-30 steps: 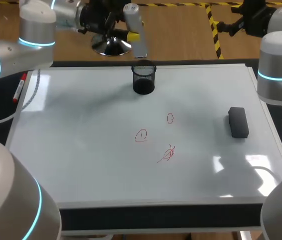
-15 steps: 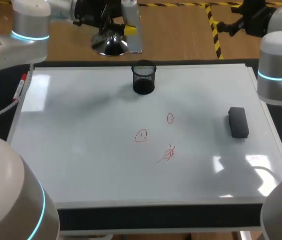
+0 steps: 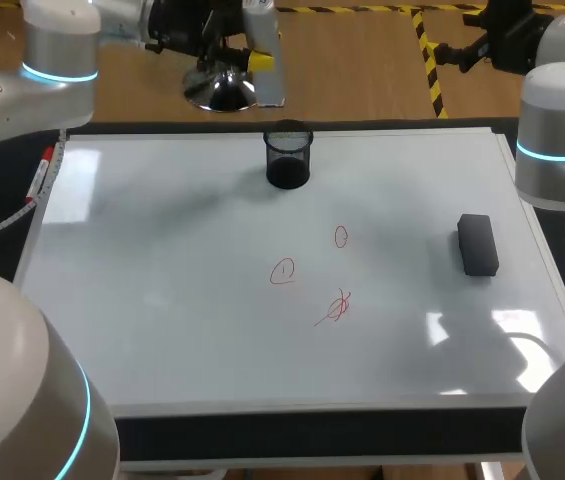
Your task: Pick up the inspection probe, press it on each red-marked spot on the whiteboard one by one, put down the probe, pick up the eraser, and wipe off all the red marks.
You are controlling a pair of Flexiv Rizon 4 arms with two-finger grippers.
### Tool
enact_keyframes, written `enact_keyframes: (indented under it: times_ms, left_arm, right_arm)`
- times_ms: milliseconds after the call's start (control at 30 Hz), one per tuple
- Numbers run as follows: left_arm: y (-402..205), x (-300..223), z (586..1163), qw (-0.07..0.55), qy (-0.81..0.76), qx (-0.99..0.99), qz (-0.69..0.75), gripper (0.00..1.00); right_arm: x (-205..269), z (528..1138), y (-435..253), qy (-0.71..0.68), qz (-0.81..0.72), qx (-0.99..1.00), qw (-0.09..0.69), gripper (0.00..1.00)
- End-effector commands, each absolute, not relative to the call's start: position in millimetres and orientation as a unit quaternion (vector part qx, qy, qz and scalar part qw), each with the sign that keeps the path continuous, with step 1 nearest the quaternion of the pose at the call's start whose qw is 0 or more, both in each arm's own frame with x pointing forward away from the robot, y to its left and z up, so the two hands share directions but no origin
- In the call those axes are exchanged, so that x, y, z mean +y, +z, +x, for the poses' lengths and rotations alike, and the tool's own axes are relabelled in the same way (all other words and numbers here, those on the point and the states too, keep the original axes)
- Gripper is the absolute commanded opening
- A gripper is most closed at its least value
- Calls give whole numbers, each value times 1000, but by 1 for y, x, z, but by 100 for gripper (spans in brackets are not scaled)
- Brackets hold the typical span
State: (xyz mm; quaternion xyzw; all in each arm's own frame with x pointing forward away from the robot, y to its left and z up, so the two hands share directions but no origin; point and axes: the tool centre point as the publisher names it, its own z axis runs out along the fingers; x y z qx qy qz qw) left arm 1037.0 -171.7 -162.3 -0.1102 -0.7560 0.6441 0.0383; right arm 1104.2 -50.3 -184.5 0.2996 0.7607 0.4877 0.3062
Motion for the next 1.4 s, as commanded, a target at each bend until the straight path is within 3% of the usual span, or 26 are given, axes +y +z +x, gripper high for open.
enact_keyframes:
  times_ms: [33, 833, 1400]
  left_arm:
    - [-161, -172, 1037, 38, 644, -756, -110, 0]
    - [-157, -116, 1006, 60, 656, -745, -107, 0]
    - [-160, -67, 947, 61, 646, -751, -122, 0]
  right_arm:
    - [-50, 1104, -184, 488, 300, 761, 306, 100]
    - [-50, 1104, -184, 488, 300, 761, 306, 100]
    - [-50, 1104, -184, 488, 300, 761, 306, 100]
